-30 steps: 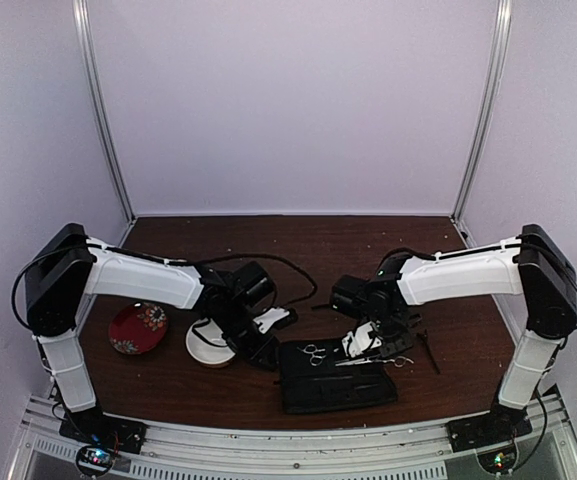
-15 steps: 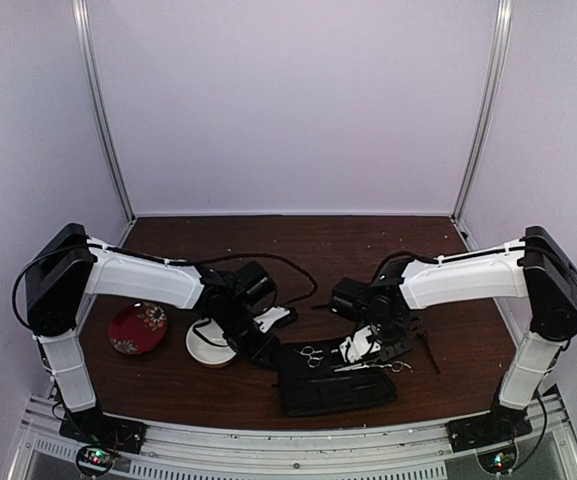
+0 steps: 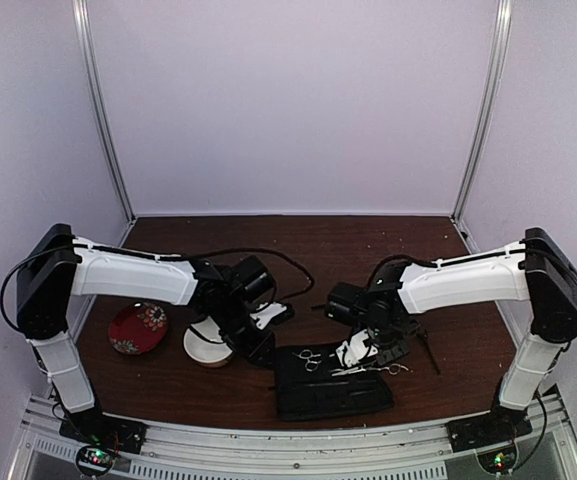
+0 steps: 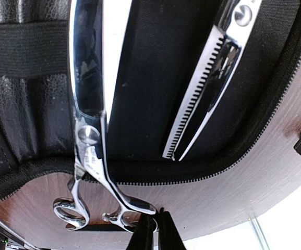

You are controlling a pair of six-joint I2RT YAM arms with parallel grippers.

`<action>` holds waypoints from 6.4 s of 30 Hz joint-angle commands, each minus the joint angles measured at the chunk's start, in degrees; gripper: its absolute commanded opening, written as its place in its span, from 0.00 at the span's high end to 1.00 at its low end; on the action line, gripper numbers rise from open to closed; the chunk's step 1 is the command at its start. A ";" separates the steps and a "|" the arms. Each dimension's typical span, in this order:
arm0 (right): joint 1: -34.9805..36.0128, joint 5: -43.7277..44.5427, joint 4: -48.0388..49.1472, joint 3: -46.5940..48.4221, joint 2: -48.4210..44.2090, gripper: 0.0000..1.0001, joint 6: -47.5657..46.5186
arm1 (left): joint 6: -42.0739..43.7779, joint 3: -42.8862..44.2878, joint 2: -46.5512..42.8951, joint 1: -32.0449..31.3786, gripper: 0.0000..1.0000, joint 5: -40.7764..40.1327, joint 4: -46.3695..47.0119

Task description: Sort the hair-cutting tools

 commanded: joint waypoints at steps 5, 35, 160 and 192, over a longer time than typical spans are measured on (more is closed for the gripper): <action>0.11 1.38 -2.56 0.22 -1.67 1.00 3.80 | -4.52 1.54 -1.59 -1.90 0.78 -2.71 -3.47; -2.06 -3.48 -9.99 6.56 6.50 1.00 6.61 | -5.05 0.51 3.60 -3.03 0.90 -2.65 0.90; -7.57 1.44 -14.55 15.63 7.07 1.00 -9.55 | -0.27 -14.90 -7.55 -6.37 1.00 -15.34 21.64; -6.12 -0.09 -15.59 18.66 11.36 1.00 -7.84 | -0.58 -13.61 -3.06 -6.37 1.00 -13.54 21.49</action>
